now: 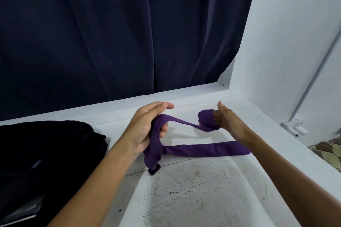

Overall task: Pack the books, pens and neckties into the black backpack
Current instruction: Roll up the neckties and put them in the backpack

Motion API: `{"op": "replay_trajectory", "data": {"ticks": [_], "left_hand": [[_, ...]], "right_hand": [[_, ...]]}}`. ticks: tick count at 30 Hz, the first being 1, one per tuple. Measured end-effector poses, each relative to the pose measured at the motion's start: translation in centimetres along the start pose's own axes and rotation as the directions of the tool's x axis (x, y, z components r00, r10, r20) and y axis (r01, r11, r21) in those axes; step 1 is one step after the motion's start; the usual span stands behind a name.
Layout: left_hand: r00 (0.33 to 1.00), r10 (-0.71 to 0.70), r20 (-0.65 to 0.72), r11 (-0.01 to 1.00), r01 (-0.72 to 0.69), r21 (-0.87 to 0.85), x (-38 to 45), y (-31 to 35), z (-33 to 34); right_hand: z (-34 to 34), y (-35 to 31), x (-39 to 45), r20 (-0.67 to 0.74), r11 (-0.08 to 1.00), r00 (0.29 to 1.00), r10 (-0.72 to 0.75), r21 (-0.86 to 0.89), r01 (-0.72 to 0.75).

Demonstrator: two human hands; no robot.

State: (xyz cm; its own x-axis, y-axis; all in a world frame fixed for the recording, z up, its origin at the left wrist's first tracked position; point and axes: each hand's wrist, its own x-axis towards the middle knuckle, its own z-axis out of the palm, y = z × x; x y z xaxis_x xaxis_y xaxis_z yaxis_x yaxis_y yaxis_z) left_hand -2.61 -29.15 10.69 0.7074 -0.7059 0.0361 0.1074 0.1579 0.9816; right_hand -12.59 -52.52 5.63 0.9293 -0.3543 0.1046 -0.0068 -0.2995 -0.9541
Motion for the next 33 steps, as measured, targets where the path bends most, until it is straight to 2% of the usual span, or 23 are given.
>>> {"op": "replay_trajectory", "data": {"ticks": [3,4,6,8,9,12,14,16,19,20,22,24,26,33], "left_hand": [[0.999,-0.029,0.02,0.995,0.027,0.094,1.0,1.0,-0.4],[0.998,-0.05,0.037,0.991,0.045,0.129,1.3,1.2,-0.6],[0.994,-0.086,0.069,0.975,0.07,0.21,2.2,1.2,-1.2],[0.988,-0.112,0.109,0.955,0.077,0.287,3.1,0.7,-2.1],[0.979,-0.128,0.159,0.946,0.073,0.316,3.3,0.4,-2.5],[0.896,-0.212,0.39,0.942,0.082,0.324,3.2,-0.9,-3.1],[0.846,-0.23,0.481,0.951,0.092,0.294,3.0,-2.0,-2.8],[0.851,-0.193,0.488,0.966,0.077,0.248,2.8,-3.1,-2.2],[0.918,-0.079,0.388,0.987,0.019,0.158,2.7,-4.7,-0.8],[0.949,-0.037,0.314,0.99,-0.009,0.143,2.5,-5.0,-0.2],[0.988,0.027,0.152,0.99,-0.047,0.13,2.0,-5.4,1.0],[0.999,0.038,0.037,0.988,-0.043,0.145,1.5,-5.6,1.9],[0.999,0.053,-0.011,0.987,-0.05,0.153,1.1,-5.8,2.3],[0.999,0.043,-0.018,0.981,-0.039,0.189,0.7,-6.2,1.7]], "right_hand": [[0.5,-0.5,-1.0,0.18,0.992,0.977,0.112,-0.081,-0.098],[0.4,-0.4,-1.0,0.292,0.985,0.942,0.167,-0.087,-0.148],[0.3,-0.5,-1.4,0.552,0.974,0.808,0.203,-0.033,-0.222],[0.0,-0.8,-1.7,0.725,0.957,0.681,0.103,0.113,-0.266],[-0.1,-0.9,-1.7,0.764,0.941,0.644,0.033,0.194,-0.278],[0.0,-1.7,-1.7,0.801,0.854,0.558,-0.215,0.432,-0.291],[0.2,-2.5,-1.6,0.773,0.74,0.514,-0.371,0.581,-0.339],[0.3,-2.9,-1.4,0.68,0.581,0.583,-0.444,0.714,-0.391],[1.3,-3.9,-1.7,0.462,0.349,0.793,-0.397,0.875,-0.336],[1.5,-4.3,-1.8,0.385,0.305,0.863,-0.328,0.907,-0.29],[2.0,-5.0,-1.6,0.178,0.322,0.966,-0.188,0.94,-0.111],[2.6,-5.7,-1.5,0.045,0.32,0.989,-0.138,0.948,0.002],[2.9,-5.9,-1.3,-0.033,0.342,0.993,-0.114,0.937,0.07],[3.6,-6.3,-1.1,-0.133,0.528,0.987,-0.094,0.834,0.163]]}}
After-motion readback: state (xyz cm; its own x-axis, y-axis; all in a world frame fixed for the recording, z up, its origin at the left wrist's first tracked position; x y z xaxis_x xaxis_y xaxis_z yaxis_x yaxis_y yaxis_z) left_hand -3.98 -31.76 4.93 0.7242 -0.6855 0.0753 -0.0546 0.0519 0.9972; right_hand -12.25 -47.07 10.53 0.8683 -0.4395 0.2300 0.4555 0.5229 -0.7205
